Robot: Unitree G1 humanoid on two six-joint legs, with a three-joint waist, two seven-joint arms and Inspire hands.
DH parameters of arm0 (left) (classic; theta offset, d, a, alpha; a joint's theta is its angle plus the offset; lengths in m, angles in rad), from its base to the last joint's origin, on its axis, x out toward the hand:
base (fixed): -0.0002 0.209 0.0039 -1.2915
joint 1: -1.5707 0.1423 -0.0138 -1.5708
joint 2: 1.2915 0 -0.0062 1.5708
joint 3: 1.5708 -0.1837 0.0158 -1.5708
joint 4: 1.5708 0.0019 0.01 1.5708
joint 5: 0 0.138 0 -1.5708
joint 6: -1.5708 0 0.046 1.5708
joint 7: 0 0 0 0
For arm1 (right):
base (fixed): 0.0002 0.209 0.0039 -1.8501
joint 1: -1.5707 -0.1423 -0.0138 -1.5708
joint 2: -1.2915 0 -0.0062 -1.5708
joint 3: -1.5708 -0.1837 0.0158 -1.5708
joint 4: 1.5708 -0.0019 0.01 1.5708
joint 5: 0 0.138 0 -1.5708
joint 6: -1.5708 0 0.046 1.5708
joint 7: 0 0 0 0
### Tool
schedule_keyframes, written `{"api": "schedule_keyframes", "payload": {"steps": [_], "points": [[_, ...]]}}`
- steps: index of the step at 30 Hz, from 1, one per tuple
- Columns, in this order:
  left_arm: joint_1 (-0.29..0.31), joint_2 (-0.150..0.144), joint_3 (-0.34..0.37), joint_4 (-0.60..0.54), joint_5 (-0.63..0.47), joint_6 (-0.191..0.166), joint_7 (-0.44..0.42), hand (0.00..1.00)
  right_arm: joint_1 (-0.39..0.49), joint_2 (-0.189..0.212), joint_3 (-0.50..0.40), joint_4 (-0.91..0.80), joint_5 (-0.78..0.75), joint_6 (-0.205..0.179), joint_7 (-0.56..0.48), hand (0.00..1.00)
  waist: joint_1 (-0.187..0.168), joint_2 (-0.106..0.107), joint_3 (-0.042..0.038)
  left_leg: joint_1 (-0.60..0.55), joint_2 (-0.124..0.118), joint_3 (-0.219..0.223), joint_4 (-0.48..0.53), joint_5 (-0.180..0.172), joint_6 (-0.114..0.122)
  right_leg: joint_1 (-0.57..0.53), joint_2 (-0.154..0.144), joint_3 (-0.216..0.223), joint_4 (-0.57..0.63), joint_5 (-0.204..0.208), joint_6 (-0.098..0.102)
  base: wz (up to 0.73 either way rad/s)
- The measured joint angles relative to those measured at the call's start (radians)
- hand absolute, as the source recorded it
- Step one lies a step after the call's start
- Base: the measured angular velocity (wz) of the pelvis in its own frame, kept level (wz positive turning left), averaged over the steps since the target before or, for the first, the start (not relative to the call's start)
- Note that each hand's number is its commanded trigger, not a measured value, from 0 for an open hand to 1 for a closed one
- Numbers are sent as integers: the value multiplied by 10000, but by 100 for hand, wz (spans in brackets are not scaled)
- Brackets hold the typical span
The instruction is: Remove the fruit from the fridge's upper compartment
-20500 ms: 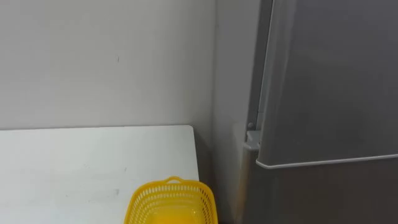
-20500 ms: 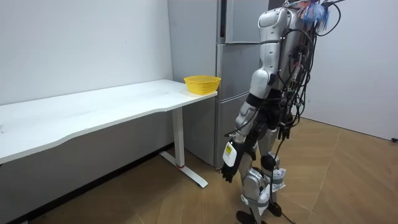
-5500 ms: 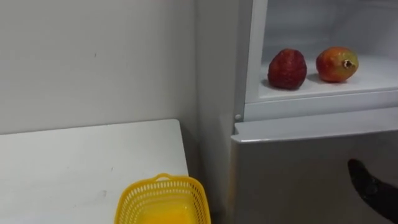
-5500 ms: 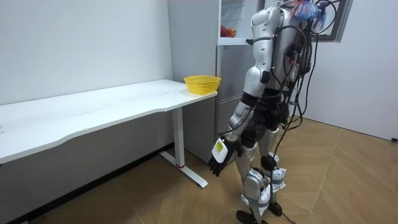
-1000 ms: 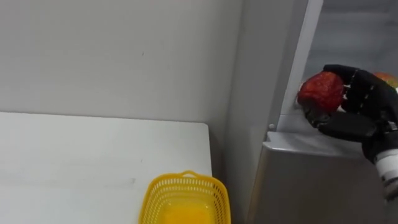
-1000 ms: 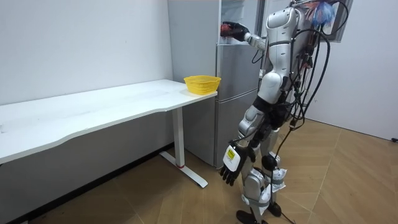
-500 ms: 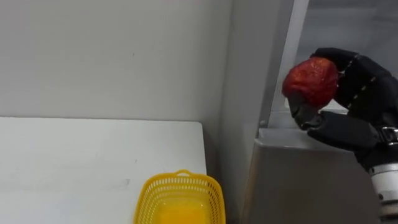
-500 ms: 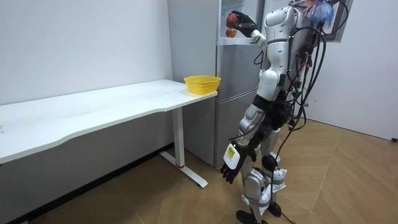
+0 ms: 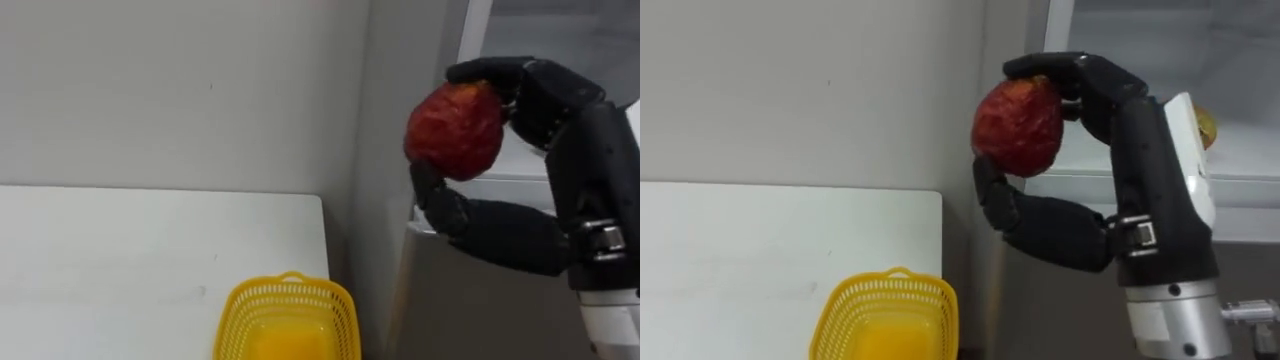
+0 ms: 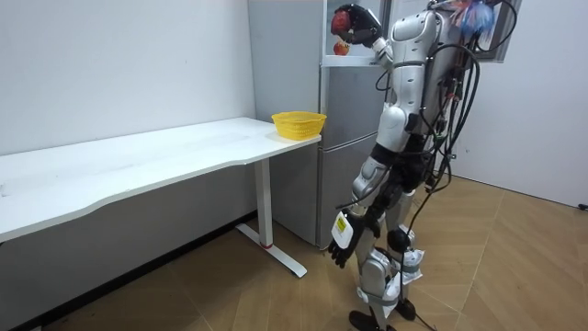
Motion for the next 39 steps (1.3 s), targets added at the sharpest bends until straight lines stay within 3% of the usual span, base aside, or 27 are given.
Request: {"api": "schedule_keyframes", "payload": {"steps": [11,14,19,20,24,30,32,35,39], "points": [[-252,119,17,34,23,18,-384,0,-36,-155,935,333,-2048,-86,534,100,571,-208,89,-89,-61,-269,5,15,18,54,-16,-403,-20,0,4,7],[-335,235,17,-61,111,23,-481,0,-214,-164,1287,1264,-2298,-18,744,100,848,-373,166,-98,-63,-291,-11,35,14,38,-23,-472,-22,-1,5,0],[-515,351,11,-114,196,87,-686,0,-394,-211,1549,2738,-2451,396,1295,100,1197,-573,139,-312,-87,-579,118,35,16,-8,-77,-592,-20,0,6,17],[-516,377,13,-114,196,87,-707,0,-407,-232,1606,2967,-2547,458,1369,100,1365,-577,140,-343,-89,-621,129,35,16,-17,-73,-591,-20,0,6,12],[-530,397,28,-106,197,95,-724,0,-860,-263,1993,3892,-3308,517,1599,100,1425,-547,162,-384,-99,-738,141,37,11,-20,-67,-638,-21,-1,6,9],[-661,379,29,-31,209,199,-754,0,-1286,-256,2336,5088,-4166,719,1638,100,1859,-549,197,-386,-95,-783,117,41,3,-2,-69,-759,-37,-2,8,2],[-770,386,31,-31,213,293,-811,0,-1285,-258,2401,5310,-4338,801,1649,100,1902,-622,237,-448,-106,-872,136,41,3,-20,-83,-942,-39,-2,8,11],[-768,387,28,-34,203,321,-818,0,-1295,-263,2506,5584,-4403,803,1664,100,1914,-730,179,-567,-111,-928,151,45,2,-112,-91,-1001,-26,-2,8,7],[-816,386,26,-32,193,329,-807,0,-1294,-272,2701,6142,-4383,800,1664,100,1903,-742,177,-596,-126,-1006,151,45,3,-117,-95,-998,-21,-3,9,6]]}}
